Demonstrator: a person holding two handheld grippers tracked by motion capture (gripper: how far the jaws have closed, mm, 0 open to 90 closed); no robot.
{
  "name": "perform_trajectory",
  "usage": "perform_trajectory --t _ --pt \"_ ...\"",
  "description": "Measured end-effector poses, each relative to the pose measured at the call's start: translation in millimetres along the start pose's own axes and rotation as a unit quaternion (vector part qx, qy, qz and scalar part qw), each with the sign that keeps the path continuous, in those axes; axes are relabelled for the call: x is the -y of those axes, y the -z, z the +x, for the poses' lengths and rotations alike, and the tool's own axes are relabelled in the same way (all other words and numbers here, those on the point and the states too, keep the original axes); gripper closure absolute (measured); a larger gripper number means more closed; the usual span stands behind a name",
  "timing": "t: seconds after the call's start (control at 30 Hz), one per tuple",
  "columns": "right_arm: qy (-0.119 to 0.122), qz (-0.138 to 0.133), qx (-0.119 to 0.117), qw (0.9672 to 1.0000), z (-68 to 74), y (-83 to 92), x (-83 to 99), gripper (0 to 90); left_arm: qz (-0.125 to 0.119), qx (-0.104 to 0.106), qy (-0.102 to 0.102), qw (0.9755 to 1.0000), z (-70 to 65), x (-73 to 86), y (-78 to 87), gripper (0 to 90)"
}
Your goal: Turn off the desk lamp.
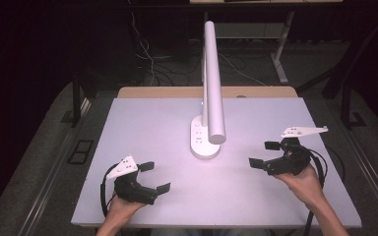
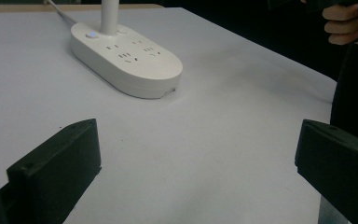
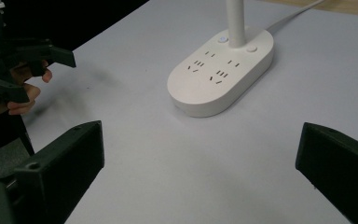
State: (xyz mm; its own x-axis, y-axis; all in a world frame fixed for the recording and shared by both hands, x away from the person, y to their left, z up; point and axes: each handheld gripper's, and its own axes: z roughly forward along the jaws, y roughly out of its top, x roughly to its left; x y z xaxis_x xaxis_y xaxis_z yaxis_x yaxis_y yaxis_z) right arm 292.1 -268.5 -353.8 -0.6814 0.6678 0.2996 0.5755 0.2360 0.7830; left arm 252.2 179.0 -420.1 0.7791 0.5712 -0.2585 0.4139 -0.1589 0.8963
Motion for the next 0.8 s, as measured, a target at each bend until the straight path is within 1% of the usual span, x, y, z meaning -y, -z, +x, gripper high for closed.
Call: perform_trajectory --t 0.13,0.17,0.23,0.27,0.43,0.5,0.63,0.67,0.73,0.8 --pt "0.002 0.002 -0.001 1.0000 -0.5 -2.7 -5.6 1.0 -0.001 0.000 0.000 1.0000 -0.2 0.0 0.0 0.0" --pt "0.002 0.003 -0.005 1.0000 -1.4 -5.6 -9.4 1.1 -0.001 0.000 0.000 1.0000 -0.2 0.0 0.1 0.0" --pt "0.003 0.003 -0.006 1.0000 -1.9 -6.8 -10.5 1.0 -0.001 0.001 0.000 1.0000 -0.2 -0.1 0.0 0.0" --pt "0.008 0.006 -0.008 0.9999 -2.6 -10.5 -14.1 1.0 -0.001 0.002 -0.001 1.0000 -0.3 -0.1 -0.1 0.0" --pt "0.011 0.010 -0.008 0.9999 -2.9 -16.8 -19.9 1.1 0.001 0.002 -0.003 1.0000 -0.5 -0.1 -0.4 0.0" --pt "0.012 0.015 -0.009 0.9998 -2.9 -21.3 -24.9 1.0 0.001 0.002 -0.004 1.0000 -0.2 -0.2 -0.3 0.0" --pt "0.015 0.015 -0.009 0.9997 -4.2 -26.6 -30.4 1.1 0.000 0.003 -0.003 1.0000 -0.1 -0.1 -0.3 0.0" --pt "0.011 0.015 -0.014 0.9997 -5.2 -30.4 -33.5 1.0 0.001 0.003 -0.003 1.0000 -0.1 -0.2 -0.4 0.0" --pt "0.010 0.016 -0.016 0.9997 -5.3 -31.8 -34.7 1.1 0.002 0.003 -0.004 1.0000 0.0 -0.2 -0.4 0.0" --pt "0.014 0.016 -0.017 0.9996 -6.2 -38.3 -40.9 1.1 0.001 0.003 -0.004 1.0000 0.0 -0.1 -0.2 0.0"
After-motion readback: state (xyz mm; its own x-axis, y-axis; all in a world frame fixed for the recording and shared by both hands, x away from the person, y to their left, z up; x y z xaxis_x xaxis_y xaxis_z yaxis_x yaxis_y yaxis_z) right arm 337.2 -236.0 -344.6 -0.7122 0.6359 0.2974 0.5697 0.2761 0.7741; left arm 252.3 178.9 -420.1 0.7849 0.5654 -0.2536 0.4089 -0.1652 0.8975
